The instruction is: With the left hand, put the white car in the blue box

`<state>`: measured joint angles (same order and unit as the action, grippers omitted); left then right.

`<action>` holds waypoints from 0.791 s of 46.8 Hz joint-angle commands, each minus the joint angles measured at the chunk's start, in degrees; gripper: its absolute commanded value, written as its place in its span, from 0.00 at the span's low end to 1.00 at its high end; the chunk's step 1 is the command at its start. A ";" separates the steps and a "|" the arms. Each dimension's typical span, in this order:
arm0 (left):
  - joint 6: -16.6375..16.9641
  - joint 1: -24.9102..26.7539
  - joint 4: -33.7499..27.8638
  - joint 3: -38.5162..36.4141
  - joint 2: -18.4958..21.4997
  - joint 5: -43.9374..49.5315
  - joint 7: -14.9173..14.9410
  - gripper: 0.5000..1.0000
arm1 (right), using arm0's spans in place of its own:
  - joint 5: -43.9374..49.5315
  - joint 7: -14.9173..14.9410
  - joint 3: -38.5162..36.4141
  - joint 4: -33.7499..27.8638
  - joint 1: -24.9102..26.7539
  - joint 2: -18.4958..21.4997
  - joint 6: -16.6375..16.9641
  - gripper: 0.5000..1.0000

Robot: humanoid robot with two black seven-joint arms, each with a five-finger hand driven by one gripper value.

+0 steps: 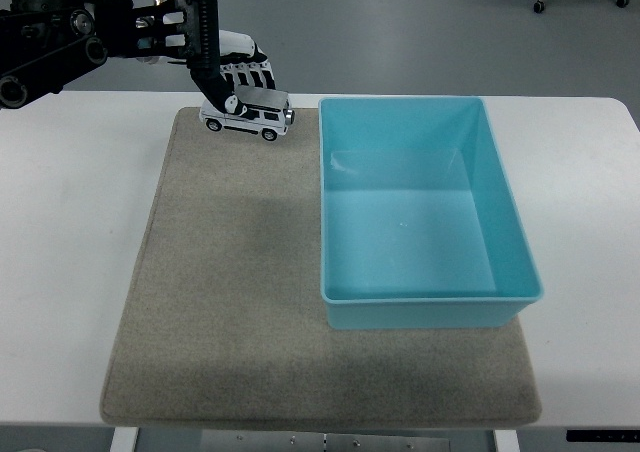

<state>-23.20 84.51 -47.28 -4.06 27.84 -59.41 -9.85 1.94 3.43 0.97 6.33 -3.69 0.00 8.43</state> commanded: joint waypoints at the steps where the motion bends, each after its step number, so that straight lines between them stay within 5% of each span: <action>1: 1.84 0.39 -0.09 0.54 -0.33 0.09 0.01 0.14 | 0.00 0.00 0.00 0.00 0.00 0.00 0.01 0.87; 17: 3.69 2.24 -1.85 4.23 -0.94 0.44 -0.08 0.14 | 0.00 0.00 0.00 0.00 0.00 0.00 0.01 0.87; 37: 3.42 1.36 -2.11 4.94 -7.97 0.35 -0.17 0.17 | 0.00 0.00 0.00 0.00 0.00 0.00 0.01 0.87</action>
<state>-20.05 86.03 -49.39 0.89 20.35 -59.03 -10.03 1.96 3.43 0.97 6.33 -3.70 0.00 8.46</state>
